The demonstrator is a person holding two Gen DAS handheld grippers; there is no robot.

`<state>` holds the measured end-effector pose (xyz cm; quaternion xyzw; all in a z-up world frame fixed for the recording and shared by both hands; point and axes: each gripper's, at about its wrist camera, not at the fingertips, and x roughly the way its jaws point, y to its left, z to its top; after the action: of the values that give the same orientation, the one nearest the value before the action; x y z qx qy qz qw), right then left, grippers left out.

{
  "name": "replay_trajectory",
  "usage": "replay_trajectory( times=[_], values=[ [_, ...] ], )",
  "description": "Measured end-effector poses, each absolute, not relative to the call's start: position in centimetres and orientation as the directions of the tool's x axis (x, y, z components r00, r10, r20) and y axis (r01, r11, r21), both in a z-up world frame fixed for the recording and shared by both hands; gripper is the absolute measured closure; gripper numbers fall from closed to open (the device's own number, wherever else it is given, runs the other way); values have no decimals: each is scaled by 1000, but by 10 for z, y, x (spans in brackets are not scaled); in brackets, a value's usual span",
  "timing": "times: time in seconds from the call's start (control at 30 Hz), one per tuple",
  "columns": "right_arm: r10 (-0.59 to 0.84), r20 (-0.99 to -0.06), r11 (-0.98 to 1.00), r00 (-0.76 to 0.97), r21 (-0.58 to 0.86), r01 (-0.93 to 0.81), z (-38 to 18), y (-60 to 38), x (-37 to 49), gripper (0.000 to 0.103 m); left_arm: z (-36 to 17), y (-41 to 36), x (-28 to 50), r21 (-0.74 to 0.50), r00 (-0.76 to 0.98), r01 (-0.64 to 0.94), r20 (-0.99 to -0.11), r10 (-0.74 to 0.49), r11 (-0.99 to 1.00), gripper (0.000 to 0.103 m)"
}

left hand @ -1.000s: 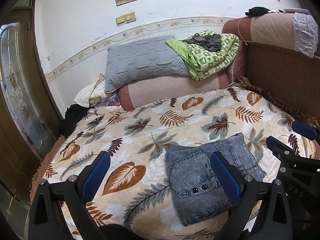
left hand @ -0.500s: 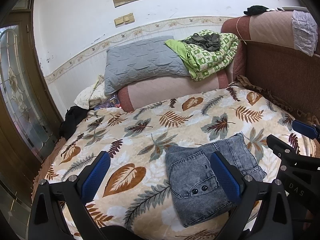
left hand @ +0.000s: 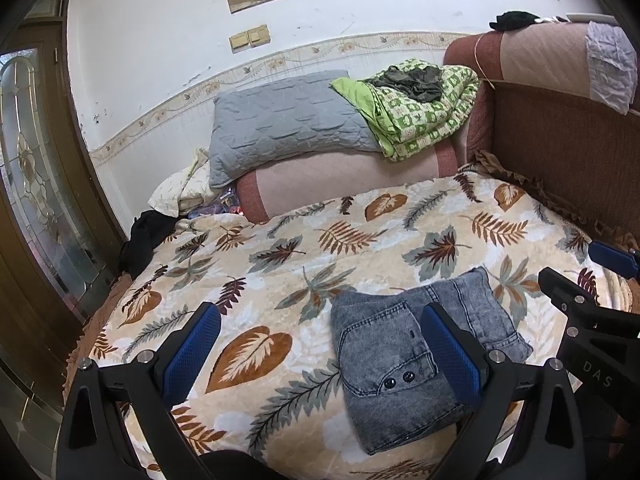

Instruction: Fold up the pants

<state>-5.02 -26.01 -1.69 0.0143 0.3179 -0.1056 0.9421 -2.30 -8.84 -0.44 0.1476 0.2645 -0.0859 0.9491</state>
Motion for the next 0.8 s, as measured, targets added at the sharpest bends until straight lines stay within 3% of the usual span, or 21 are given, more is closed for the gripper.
replay_trajectory(
  times=[0.47,0.8],
  values=[
    [-209,-606,964,767,6,268,-20,-292,-52,33,12,-109,-16,250,861,239,-501,-86,938,3],
    [-220,-622,961,751,-5,277,-17,-291,-48,33,3,-99,-13,222,837,244,-539,-90,944,3]
  ],
)
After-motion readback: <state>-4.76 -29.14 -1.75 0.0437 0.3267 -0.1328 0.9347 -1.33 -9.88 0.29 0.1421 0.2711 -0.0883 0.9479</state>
